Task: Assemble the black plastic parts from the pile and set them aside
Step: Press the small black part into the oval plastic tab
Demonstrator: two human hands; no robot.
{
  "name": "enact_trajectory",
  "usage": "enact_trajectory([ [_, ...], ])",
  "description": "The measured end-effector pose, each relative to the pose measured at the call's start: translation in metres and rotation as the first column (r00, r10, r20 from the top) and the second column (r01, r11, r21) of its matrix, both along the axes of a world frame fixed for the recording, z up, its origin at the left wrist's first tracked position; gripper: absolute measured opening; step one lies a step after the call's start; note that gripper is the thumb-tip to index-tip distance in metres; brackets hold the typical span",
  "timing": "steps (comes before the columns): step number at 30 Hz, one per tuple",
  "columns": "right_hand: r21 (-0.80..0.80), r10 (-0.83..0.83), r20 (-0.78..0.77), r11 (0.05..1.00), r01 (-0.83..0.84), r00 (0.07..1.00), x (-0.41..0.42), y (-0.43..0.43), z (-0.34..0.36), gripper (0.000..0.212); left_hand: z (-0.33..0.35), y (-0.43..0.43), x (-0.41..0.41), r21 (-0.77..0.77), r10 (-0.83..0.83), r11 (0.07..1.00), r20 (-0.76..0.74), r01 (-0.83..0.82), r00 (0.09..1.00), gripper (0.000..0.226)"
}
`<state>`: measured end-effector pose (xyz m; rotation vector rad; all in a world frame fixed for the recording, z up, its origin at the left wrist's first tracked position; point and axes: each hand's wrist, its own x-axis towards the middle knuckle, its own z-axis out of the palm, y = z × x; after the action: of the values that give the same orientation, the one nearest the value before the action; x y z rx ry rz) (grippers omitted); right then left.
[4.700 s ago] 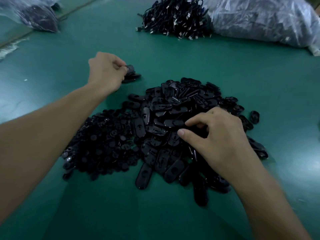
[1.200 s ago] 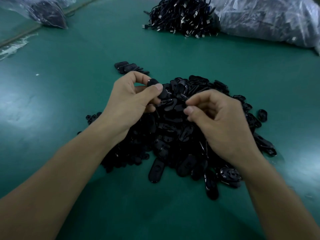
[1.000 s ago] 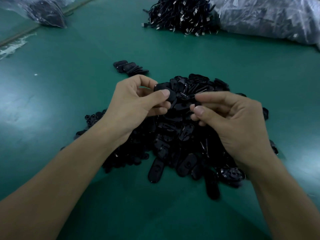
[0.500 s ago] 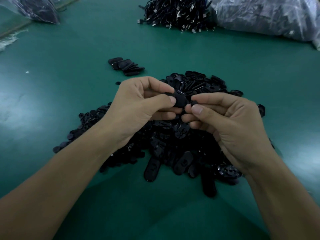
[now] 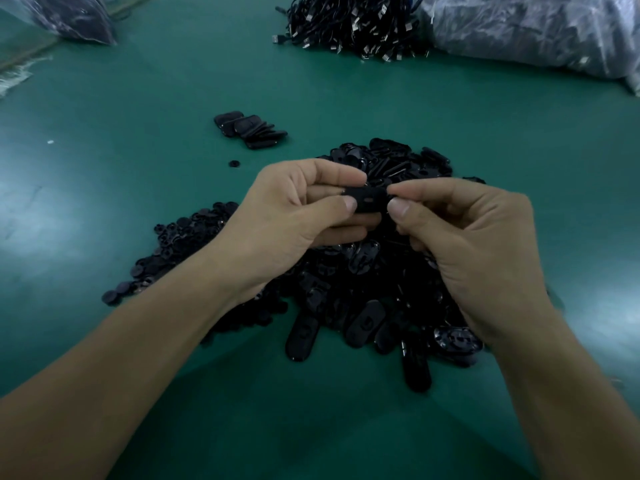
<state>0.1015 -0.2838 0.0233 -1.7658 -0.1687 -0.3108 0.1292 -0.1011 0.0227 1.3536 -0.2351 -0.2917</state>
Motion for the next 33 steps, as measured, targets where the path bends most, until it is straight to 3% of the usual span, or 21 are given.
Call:
enact_trajectory([
  [6,-0.187,-0.050,0.053,0.981,0.059,0.997,-0.0038,0.0066,0.0015,0.021,-0.0016,-0.0018,-0.0008,0.026,-0.008,1.000,0.032,0.007,0.999,0.016],
  [19,-0.219,-0.062,0.060,0.973,0.073,0.996,-0.0039,0.0056,0.0042,0.029,-0.0042,-0.0018,-0.0014,0.001,0.016,1.000,0.082,-0.016,0.997,0.019],
  [33,-0.286,-0.090,0.030,0.954,0.095,0.995,-0.0047,0.0085,0.0055,0.030,-0.0094,-0.0022,0.0010,0.075,-0.023,0.997,0.132,0.013,0.991,0.022],
])
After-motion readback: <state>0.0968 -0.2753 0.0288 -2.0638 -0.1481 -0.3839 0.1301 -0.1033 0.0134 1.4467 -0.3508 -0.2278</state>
